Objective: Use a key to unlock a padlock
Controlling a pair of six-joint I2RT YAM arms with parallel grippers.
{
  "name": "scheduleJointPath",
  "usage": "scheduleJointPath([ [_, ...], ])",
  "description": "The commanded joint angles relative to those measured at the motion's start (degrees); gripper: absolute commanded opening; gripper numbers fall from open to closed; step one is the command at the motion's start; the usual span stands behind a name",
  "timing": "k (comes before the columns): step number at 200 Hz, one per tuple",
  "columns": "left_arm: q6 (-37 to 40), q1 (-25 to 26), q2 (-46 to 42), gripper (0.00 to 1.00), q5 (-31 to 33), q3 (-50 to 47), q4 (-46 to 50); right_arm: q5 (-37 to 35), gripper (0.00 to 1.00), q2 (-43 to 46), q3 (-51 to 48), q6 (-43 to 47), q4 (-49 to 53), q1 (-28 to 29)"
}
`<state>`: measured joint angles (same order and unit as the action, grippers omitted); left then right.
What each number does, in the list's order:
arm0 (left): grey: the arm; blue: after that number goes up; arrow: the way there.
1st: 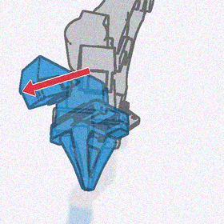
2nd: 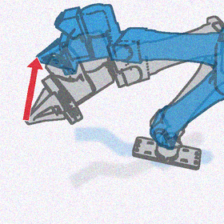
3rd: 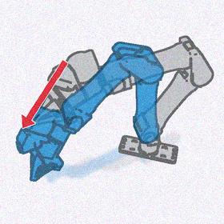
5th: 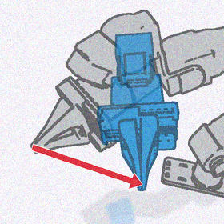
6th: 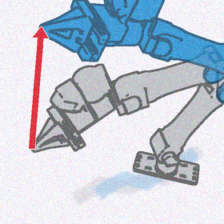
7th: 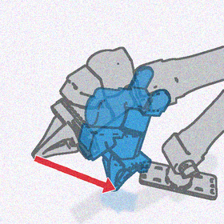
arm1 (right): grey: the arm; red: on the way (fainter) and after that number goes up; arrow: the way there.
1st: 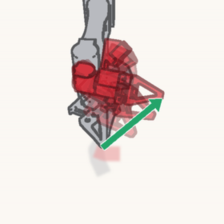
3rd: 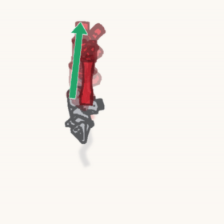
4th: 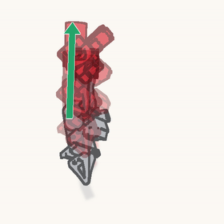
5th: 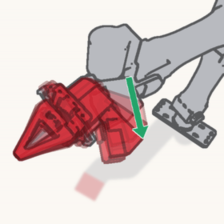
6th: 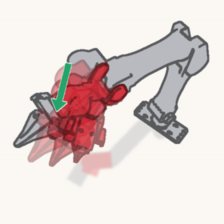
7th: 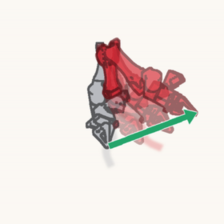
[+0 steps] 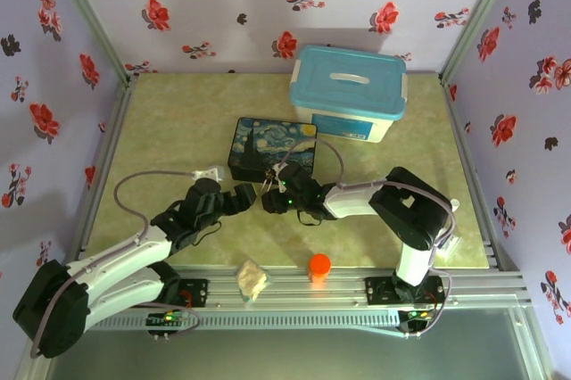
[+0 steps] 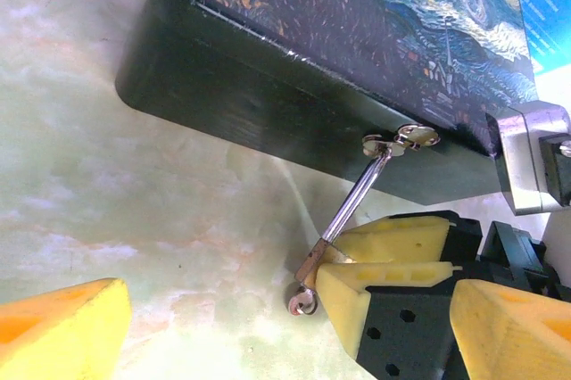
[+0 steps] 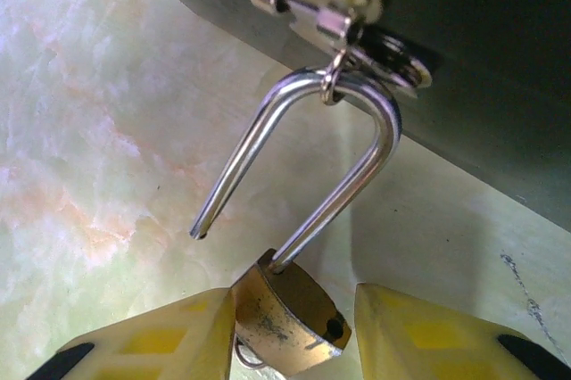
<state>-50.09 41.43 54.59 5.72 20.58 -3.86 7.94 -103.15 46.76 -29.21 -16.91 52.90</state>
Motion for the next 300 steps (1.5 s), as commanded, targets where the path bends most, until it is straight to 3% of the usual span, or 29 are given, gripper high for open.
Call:
scheduleJointPath([
  [1, -1.3, -0.3, 0.5, 0.92, 0.0, -1.1, -1.9, -0.3, 0.37, -1.3, 0.4, -1.2, -2.4, 0.5],
  [107, -1.1, -0.3, 1.6, 0.91, -0.1, -1.3, -3.4, 2.6, 0.14, 0.0, -8.0, -9.6, -16.0, -1.5],
  [156, 5.0, 0.1, 3.4, 0.87, 3.5, 4.7, -0.8, 4.6, 0.08, -0.2, -15.0, -18.4, -27.9, -3.5],
  [194, 16.5, -0.1, 11.5, 0.94, 11.8, 13.2, 1.2, 4.2, 0.05, -1.6, -17.6, -25.7, -32.0, -3.8],
  [218, 20.6, -2.6, 20.0, 0.95, 12.3, 19.3, 1.2, 3.9, 0.04, -3.0, -19.6, -29.3, -36.1, -4.0],
  [300, 24.5, -4.4, 36.0, 0.93, 16.7, 31.3, 6.6, 0.5, 0.01, -9.9, -25.5, -37.5, -54.0, -4.8],
])
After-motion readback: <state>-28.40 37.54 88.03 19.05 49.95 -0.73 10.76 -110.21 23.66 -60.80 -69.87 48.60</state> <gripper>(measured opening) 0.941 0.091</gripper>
